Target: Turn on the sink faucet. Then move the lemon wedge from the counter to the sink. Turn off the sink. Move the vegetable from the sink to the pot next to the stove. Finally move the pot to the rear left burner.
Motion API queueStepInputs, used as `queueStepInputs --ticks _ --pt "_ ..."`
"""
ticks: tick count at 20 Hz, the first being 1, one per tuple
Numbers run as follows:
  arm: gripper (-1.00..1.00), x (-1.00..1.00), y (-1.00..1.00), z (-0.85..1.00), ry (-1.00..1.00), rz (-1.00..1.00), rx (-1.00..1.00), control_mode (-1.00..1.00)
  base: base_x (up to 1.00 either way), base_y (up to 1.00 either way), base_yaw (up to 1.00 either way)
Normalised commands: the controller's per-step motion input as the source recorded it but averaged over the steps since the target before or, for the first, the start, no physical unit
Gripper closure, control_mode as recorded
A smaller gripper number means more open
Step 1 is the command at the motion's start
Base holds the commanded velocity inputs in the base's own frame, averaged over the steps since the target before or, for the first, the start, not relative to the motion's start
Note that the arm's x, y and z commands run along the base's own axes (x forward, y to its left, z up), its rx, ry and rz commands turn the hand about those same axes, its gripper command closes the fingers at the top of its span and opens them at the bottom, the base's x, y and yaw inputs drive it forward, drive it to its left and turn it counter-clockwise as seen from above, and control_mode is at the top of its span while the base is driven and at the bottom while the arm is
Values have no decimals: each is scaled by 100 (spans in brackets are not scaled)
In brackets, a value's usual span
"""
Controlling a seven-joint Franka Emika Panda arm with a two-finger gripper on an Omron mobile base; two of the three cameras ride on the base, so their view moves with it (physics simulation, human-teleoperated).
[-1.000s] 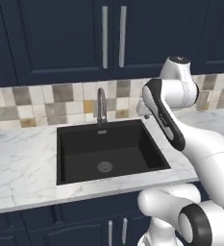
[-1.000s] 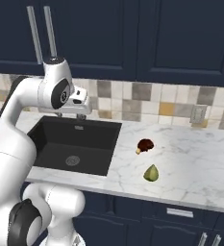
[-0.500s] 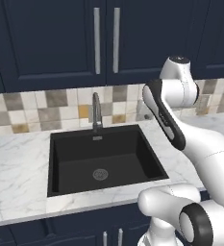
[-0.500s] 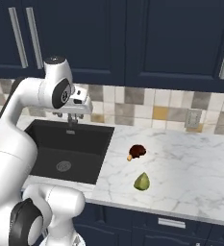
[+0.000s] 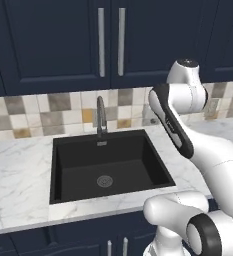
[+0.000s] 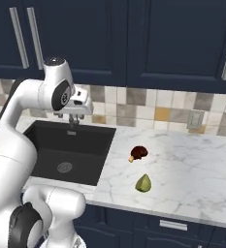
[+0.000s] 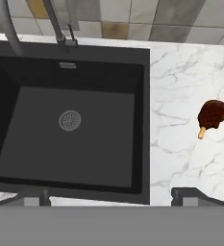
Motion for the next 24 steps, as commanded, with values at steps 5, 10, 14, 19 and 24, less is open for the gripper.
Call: queueStepInputs --ticks 5,10,14,19,24 --pt "-100 -3 0 -63 -26 4 0 -100 0 0 0" --pt "-100 24 0 -50 -21 13 4 -100 0 0 0" --pt "-100 44 -3 -35 -15 22 5 -100 0 0 0" --pt "-100 43 -16 -6 -10 25 6 -100 0 0 0" --pt "-100 53 -5 0 -5 31 0 -100 0 0 0"
